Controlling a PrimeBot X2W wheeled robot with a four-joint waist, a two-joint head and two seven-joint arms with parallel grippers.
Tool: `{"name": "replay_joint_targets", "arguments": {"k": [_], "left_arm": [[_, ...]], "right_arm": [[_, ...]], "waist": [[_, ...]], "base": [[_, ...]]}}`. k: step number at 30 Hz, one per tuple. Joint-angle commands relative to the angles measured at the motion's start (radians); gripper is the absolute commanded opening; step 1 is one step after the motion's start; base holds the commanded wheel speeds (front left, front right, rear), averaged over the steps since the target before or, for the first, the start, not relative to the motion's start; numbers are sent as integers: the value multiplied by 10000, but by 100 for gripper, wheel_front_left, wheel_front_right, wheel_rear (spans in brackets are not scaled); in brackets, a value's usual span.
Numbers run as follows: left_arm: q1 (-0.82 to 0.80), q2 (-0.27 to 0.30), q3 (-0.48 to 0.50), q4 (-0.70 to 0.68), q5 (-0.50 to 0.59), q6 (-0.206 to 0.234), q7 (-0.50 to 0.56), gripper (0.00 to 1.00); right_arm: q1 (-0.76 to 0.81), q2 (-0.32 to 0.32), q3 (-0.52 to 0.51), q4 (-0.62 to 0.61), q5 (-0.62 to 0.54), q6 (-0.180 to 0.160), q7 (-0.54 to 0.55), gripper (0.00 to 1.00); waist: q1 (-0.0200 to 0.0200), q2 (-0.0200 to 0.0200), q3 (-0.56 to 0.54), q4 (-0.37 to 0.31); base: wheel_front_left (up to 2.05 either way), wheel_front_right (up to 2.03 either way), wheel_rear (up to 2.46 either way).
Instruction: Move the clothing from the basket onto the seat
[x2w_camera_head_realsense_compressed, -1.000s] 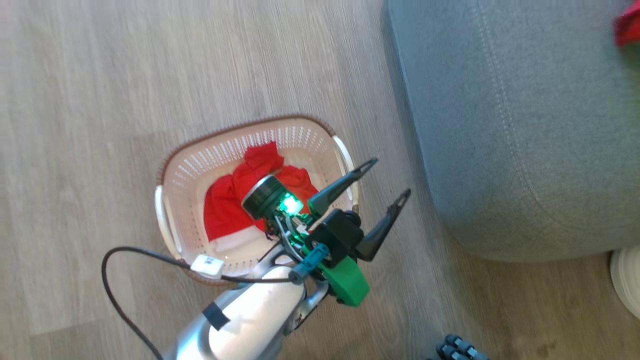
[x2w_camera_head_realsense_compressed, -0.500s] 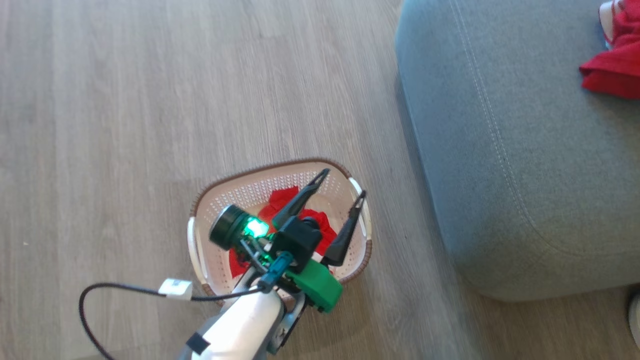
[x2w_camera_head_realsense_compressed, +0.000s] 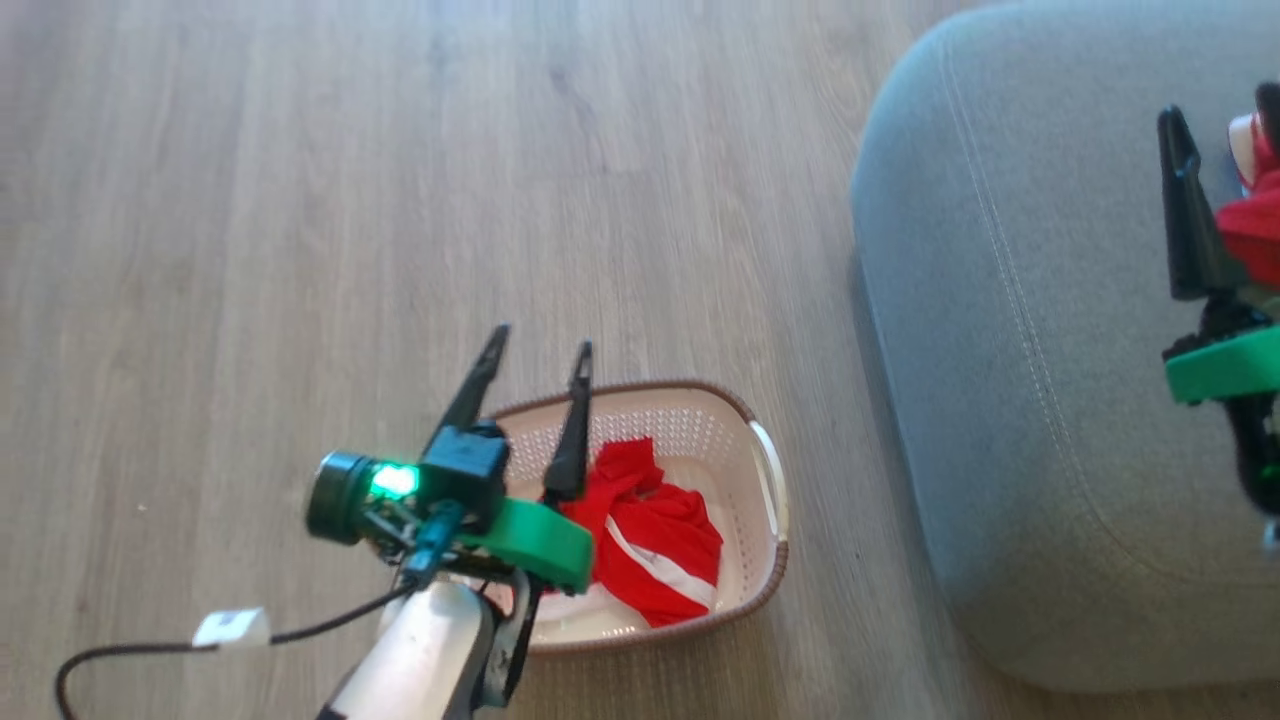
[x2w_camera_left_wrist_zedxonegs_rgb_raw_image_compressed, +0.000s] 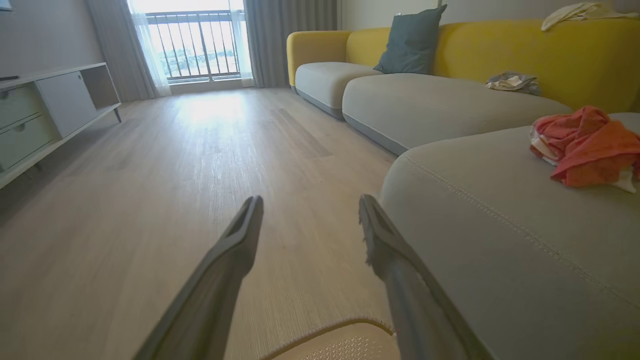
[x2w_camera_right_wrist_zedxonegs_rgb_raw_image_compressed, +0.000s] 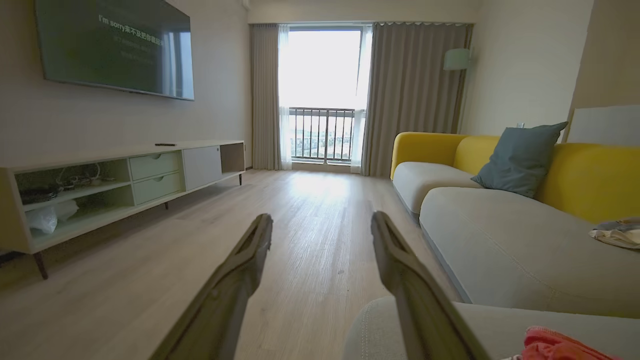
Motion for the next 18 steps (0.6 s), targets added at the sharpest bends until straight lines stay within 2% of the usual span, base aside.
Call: {"name": "replay_joint_targets", "arguments": {"k": [1,7,12,18], "left_arm": [[-11,-37,577,-498,-70,214,-49,100],[545,-37,1314,-860,46,861,-49,100],[819,-37,1548,-842,244,868,-49,100],[1214,-37,1876,-730,327,1015,-49,100]], "right_arm": [[331,201,-207,-492,-189,-2,-91,100],[1734,1182,-209,-1149,-1046,-2,-91,100],[2329,1522,-34,-1192,-1700,-2,-91,100],[2980,2348,-587,-1148,-2341,-2,-91,100]], "waist": [[1,-1,-364,312],[1,-1,-783,667],[1,-1,-953,787],[1,-1,-1072,812]], "base": [[0,0,0],[0,0,0],[0,0,0],[0,0,0]]}}
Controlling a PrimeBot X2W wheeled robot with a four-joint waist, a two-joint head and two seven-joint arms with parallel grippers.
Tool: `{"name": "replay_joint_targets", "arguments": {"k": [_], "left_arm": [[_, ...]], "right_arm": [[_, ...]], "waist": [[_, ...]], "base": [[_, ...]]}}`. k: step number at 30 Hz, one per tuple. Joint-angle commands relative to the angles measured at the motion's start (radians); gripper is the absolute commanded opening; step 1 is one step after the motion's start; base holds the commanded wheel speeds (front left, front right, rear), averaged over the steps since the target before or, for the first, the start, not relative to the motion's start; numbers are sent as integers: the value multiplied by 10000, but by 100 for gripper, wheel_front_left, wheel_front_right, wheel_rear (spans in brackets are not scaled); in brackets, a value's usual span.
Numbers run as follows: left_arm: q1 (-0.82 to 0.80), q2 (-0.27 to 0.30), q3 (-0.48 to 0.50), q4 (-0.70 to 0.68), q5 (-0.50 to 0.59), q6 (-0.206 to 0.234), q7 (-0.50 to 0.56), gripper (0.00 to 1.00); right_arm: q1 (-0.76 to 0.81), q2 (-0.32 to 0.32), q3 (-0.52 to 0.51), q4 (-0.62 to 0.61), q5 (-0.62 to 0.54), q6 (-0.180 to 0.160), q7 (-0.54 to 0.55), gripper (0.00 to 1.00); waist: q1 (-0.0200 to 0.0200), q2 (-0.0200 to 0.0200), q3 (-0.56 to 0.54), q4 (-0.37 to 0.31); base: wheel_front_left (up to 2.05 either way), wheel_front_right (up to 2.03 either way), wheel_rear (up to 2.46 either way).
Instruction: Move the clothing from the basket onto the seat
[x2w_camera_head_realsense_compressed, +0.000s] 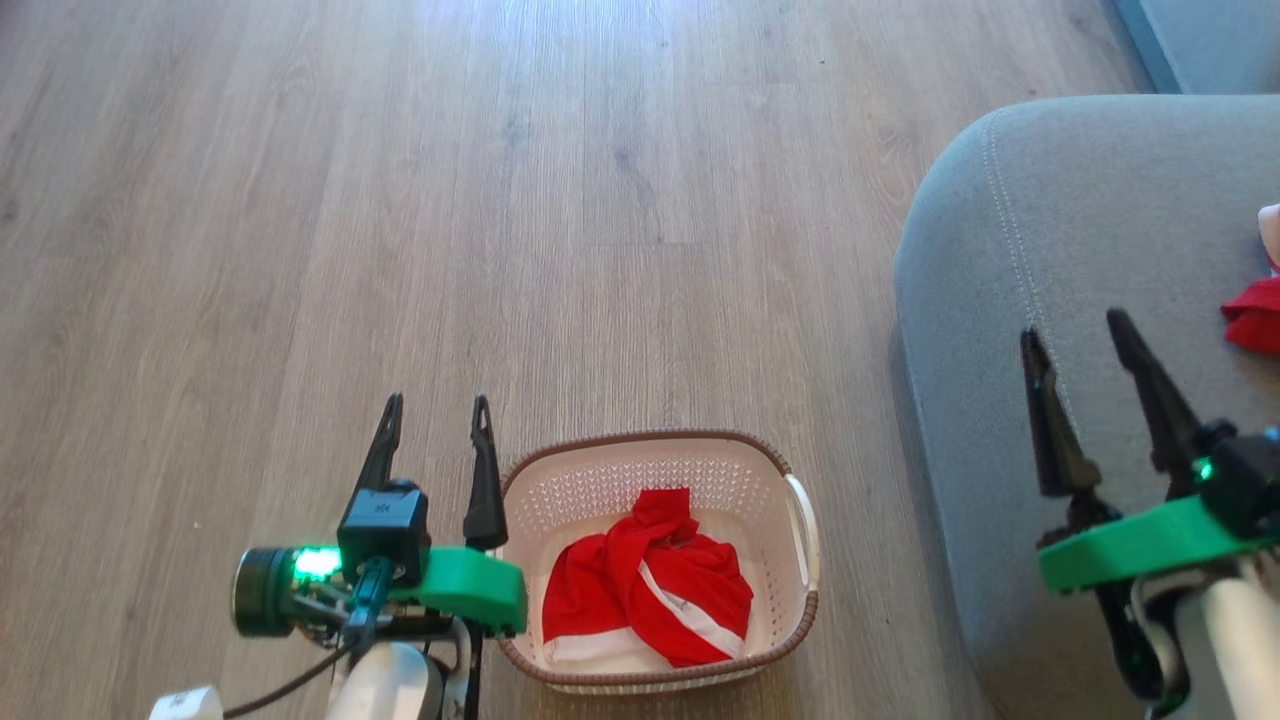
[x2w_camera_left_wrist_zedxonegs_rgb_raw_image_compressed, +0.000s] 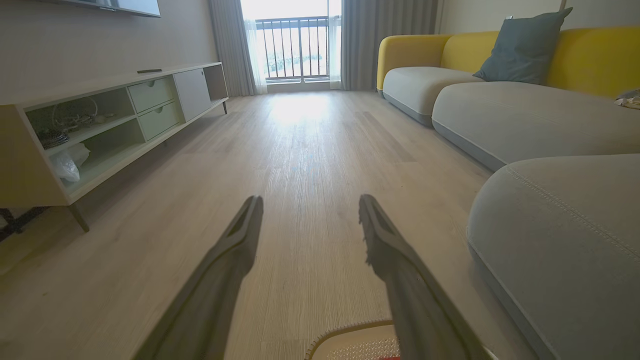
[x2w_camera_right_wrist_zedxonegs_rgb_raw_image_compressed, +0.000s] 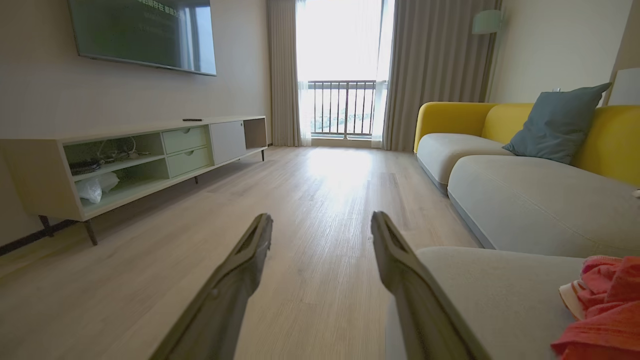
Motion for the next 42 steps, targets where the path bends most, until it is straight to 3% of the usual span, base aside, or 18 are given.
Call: {"name": "replay_joint_targets", "arguments": {"k": [1,10,15,42], "left_arm": [[-234,-8,423,-300,3,44,-49,100],[301,-9,604,253,-39,133,-49,100],[422,-9,461,556,-74,68,-49,100],[190,-9,304,737,-148,8,-49,100]], "right_arm": [[-33,-34,69,-320,-148,-2,-66,100],[712,974,-600,17,-1069,-2,-66,100],[767,1202,-745,216,-1171,-2,-66,100],[600,1218,-785,424,-1149,-2,-66,100]], "waist": [[1,-1,-5,-2],[1,-1,-76,-95],[1,-1,-41,-136],[1,-1,96,-37]], "base": [[0,0,0],[0,0,0],[0,0,0],[0,0,0]]}}
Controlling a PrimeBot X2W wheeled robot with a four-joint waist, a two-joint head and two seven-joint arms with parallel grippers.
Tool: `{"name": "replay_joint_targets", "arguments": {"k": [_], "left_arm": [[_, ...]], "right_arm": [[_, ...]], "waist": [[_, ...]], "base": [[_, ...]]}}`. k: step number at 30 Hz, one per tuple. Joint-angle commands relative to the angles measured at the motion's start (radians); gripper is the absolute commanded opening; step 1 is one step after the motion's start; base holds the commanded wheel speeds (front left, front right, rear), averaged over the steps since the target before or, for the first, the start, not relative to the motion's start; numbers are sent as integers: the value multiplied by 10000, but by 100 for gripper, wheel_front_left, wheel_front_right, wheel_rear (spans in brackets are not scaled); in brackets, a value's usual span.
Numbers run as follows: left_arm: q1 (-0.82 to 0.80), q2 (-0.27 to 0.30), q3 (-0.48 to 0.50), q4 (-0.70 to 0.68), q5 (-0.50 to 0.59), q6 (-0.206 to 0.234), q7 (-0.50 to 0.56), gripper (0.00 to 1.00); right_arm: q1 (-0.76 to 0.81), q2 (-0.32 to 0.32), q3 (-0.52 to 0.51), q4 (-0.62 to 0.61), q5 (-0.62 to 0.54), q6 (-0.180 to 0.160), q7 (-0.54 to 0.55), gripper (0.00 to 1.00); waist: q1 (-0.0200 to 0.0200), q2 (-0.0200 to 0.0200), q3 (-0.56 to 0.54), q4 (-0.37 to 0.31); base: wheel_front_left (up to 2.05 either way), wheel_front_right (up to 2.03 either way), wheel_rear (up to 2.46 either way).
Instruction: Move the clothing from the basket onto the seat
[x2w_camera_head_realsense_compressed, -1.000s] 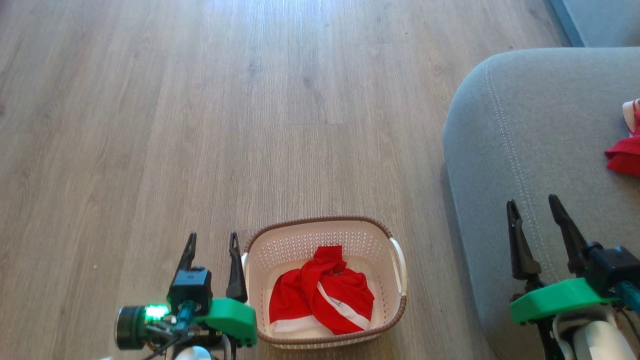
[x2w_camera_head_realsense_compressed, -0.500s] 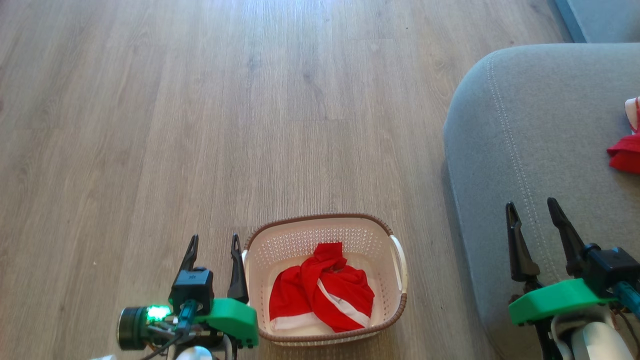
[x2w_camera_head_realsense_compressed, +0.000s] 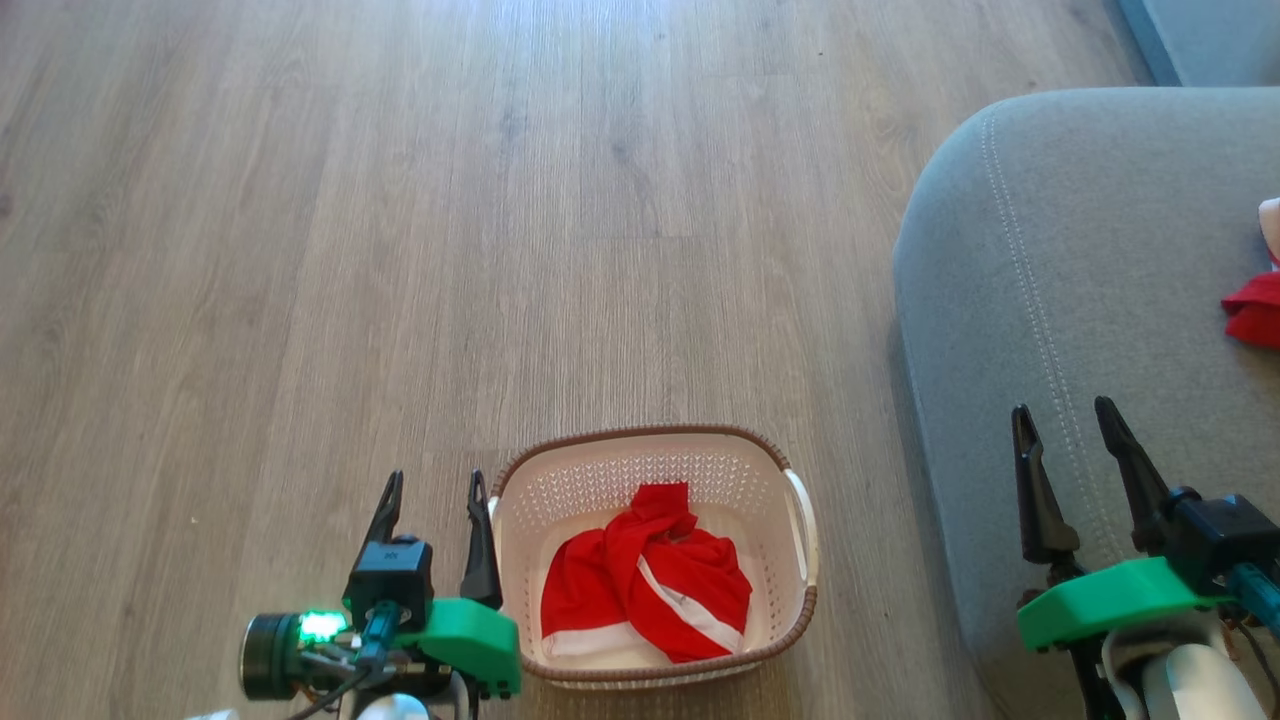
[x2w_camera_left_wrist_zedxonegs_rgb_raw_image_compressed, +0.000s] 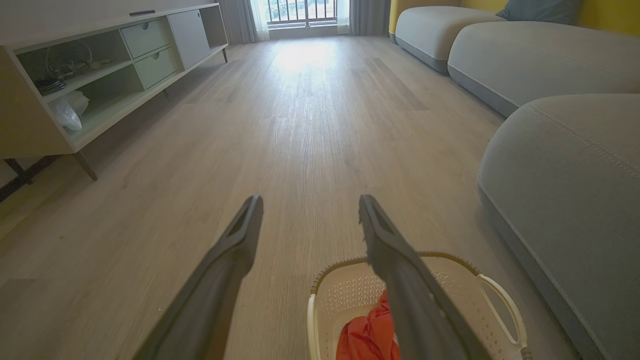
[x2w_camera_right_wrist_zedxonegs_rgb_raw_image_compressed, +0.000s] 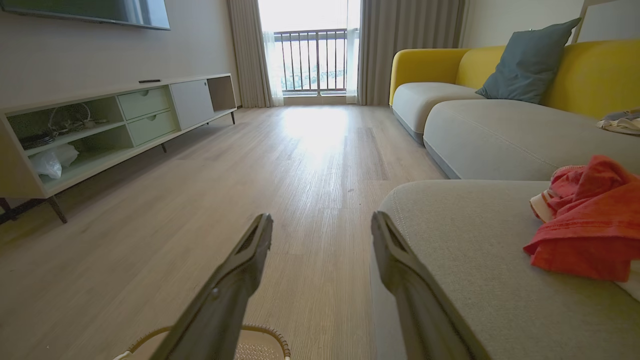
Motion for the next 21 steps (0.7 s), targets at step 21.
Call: {"name": "replay_joint_targets", "arguments": {"k": [21], "left_arm": [[-1603,-11,-1099,835,-19,-405,-51,100]], "right_arm": [[-867,-782,211,-89,40,-2,-66,100]], "waist": [[1,-1,2197,-400]], "base": [[0,0,0]]}}
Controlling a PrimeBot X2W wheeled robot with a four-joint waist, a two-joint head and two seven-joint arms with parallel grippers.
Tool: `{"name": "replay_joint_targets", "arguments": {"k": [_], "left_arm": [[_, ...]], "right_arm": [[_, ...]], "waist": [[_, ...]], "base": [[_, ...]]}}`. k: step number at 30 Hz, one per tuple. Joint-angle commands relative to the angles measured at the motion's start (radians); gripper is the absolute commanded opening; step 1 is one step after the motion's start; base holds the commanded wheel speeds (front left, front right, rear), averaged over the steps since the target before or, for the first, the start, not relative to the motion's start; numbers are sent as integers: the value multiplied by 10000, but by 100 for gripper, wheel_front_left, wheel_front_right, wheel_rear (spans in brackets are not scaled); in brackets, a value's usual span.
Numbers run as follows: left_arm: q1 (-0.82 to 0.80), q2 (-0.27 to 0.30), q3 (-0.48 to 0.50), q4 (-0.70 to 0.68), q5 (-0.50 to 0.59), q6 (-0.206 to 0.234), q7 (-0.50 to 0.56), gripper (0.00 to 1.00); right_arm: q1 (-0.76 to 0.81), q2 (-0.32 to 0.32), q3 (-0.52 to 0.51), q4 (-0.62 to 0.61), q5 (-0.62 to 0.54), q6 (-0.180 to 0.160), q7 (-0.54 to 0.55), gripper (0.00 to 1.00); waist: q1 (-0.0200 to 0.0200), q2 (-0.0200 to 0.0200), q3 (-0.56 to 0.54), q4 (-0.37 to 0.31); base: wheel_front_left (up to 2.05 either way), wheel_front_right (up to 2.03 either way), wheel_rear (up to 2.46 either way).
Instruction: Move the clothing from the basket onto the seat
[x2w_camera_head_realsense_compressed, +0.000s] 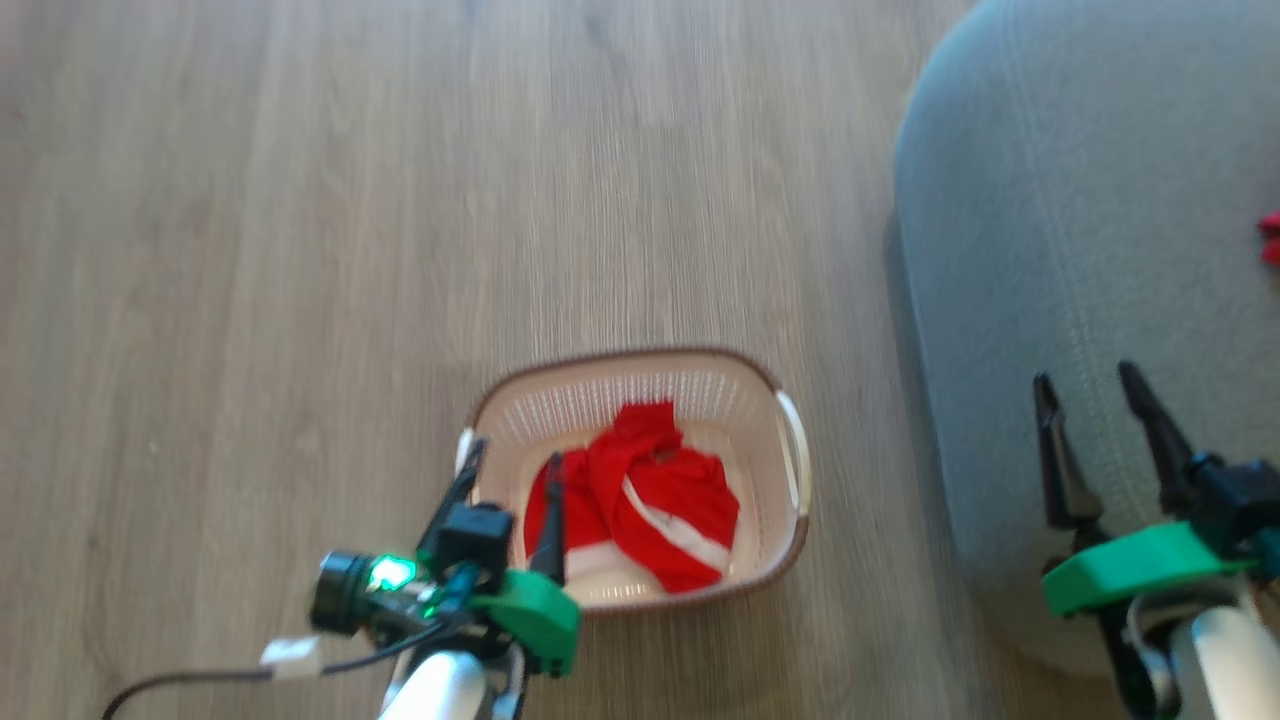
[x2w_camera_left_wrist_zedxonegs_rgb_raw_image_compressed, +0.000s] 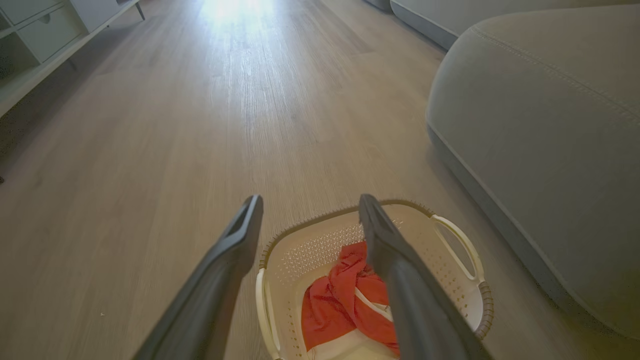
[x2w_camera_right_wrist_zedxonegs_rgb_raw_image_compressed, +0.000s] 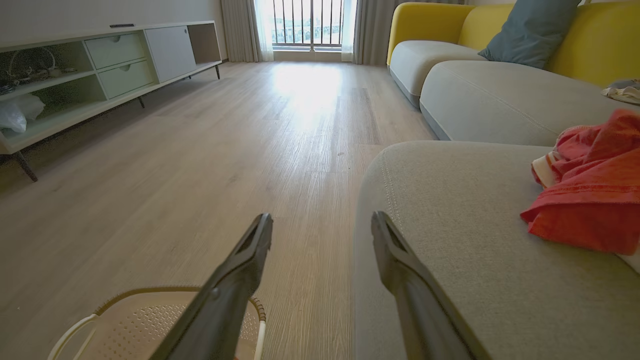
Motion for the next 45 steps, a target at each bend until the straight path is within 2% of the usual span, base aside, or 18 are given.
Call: {"name": "replay_joint_targets", "arguments": {"k": [1,10,19,26,31,34,41,45], "left_arm": [[-553,-11,97,-95,19,-52,-51,100],[-2886,-11,-1468,1881,55,-24,-51,100],[-5051,-11,-2280,4295,-552,-92,-51,100],[-6782,-11,-2598,7196,-1223,-239,249,100],[-7828,-11,-2950,8547,-1164,-404,618,100],[-8226,94,-3056,8972,-1108,-532,950,100],[-8721,421,-3215,9271,-1094,-698,2138,100],[-9076,672,-3381,9306,-938,-427,2605,100]], "right_arm": [[-404,-292,126,-313,59,-2,-66,100],[-1178,-582,25,-649,304,-2,-66,100],[-1730,-398,270,-835,557,-2,-67,100],[-2290,92,859,-923,583,-2,-67,100],[-2608,547,1154,-883,739,-2,-67,100],[-2735,755,1393,-971,874,-2,-67,100],[-2566,1013,1457,-1180,918,-2,-67,100],[-2447,1092,1508,-1301,945,-2,-67,100]], "waist": [[0,0,827,-139],[0,0,3422,-748],[0,0,5250,-1456],[0,0,6466,-2422],[0,0,7105,-3131],[0,0,7418,-3524],[0,0,7716,-3790],[0,0,7862,-3839]], "base": [[0,0,0],[0,0,0],[0,0,0],[0,0,0],[0,0,0],[0,0,0],[0,0,0],[0,0,0]]}}
